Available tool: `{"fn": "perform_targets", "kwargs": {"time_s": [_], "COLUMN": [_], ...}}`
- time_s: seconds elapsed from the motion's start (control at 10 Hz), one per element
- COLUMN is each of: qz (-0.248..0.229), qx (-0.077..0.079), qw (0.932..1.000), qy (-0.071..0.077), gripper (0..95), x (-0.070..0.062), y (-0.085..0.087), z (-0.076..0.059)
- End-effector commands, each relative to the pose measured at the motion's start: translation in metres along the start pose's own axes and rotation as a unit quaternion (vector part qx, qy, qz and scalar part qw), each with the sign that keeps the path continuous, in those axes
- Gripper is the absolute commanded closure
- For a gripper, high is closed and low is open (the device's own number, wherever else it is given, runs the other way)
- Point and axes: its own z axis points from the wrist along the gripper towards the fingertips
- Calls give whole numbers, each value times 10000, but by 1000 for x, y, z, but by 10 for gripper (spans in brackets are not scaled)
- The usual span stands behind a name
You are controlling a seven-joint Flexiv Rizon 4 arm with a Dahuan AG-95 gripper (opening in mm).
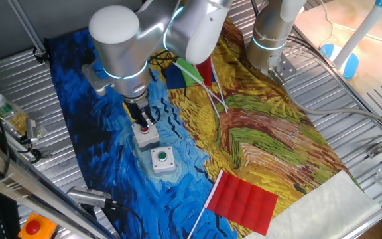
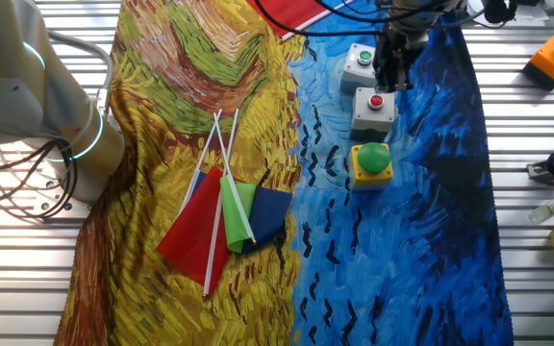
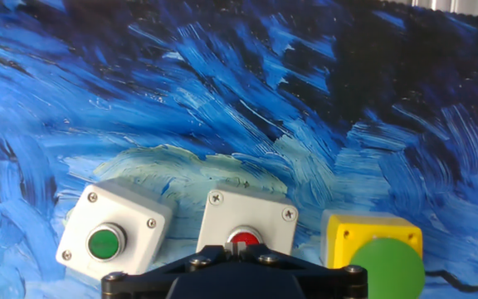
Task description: Press three buttons from left to right in sequence
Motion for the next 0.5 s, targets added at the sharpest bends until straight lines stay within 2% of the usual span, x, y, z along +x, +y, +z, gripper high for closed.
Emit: {"fn": "perform_targets", "kwargs": {"time_s": [0.1, 0.5], "qz": [-7, -61], "qx": [1, -5], "qw": [10000, 9999], "qy": [-5, -109], "gripper": [950, 950], "x": [0, 0], "y": [0, 0], "z": [0, -1]}}
